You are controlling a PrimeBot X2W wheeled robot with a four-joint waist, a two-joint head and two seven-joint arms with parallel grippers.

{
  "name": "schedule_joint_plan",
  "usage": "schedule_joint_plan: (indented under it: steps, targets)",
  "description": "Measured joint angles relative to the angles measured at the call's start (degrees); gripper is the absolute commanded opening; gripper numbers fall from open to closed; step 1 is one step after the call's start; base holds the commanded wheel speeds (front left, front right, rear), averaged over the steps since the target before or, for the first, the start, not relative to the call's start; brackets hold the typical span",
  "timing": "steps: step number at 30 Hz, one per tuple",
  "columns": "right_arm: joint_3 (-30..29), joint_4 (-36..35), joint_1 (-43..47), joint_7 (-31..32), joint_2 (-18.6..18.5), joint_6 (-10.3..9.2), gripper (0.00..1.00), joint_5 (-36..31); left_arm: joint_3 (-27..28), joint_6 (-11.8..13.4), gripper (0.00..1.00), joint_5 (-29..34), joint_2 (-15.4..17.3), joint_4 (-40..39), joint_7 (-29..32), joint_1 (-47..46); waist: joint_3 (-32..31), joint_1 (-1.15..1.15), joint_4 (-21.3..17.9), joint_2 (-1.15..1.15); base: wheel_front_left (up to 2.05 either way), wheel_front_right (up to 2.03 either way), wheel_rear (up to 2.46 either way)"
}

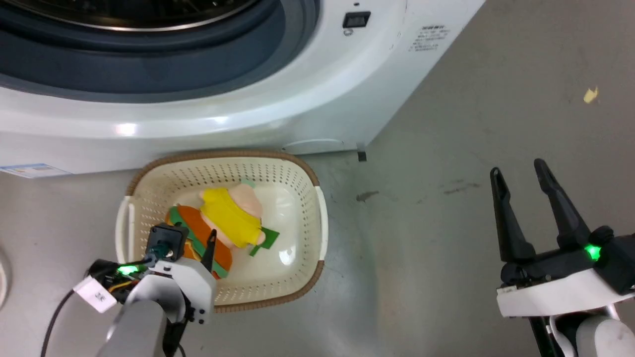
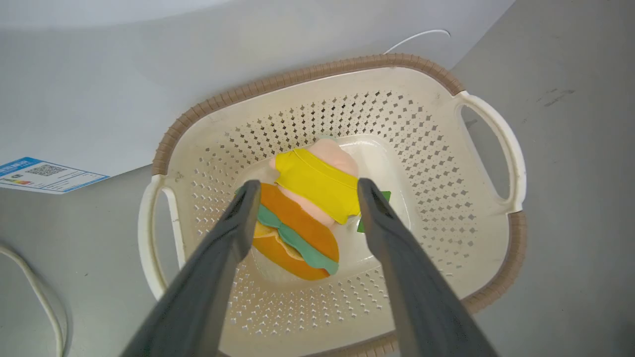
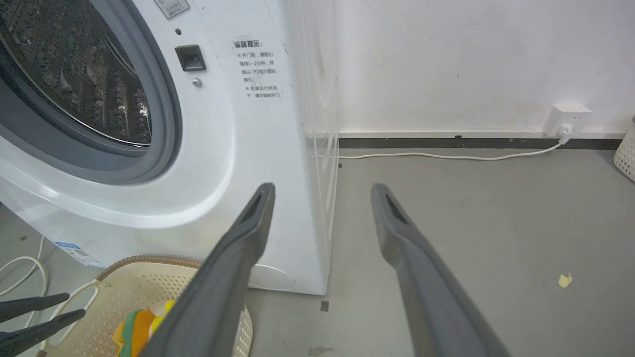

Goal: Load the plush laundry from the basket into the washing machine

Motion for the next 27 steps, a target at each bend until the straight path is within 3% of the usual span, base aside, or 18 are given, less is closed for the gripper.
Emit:
schedule_joint_plan:
  steps: [20,27]
  targets:
    - [2.92,-2.93,-3.28,-2.48,0.00,0.00,1.00,4.82,-8.49,-1.27,1.00,-0.64,7.70,13.79,4.31,-13.49,11.52,0.00,-5.77,0.00,0.00,0.00,0.00]
    - [3.02,-3.72,-3.40,-3.25,0.00,0.00,1.00,6.51,-11.83,-1.60,1.00,-0.46,9.06,17.90,5.86,-18.34,15.31,0.00,-7.37,0.00,0.00,0.00,0.00]
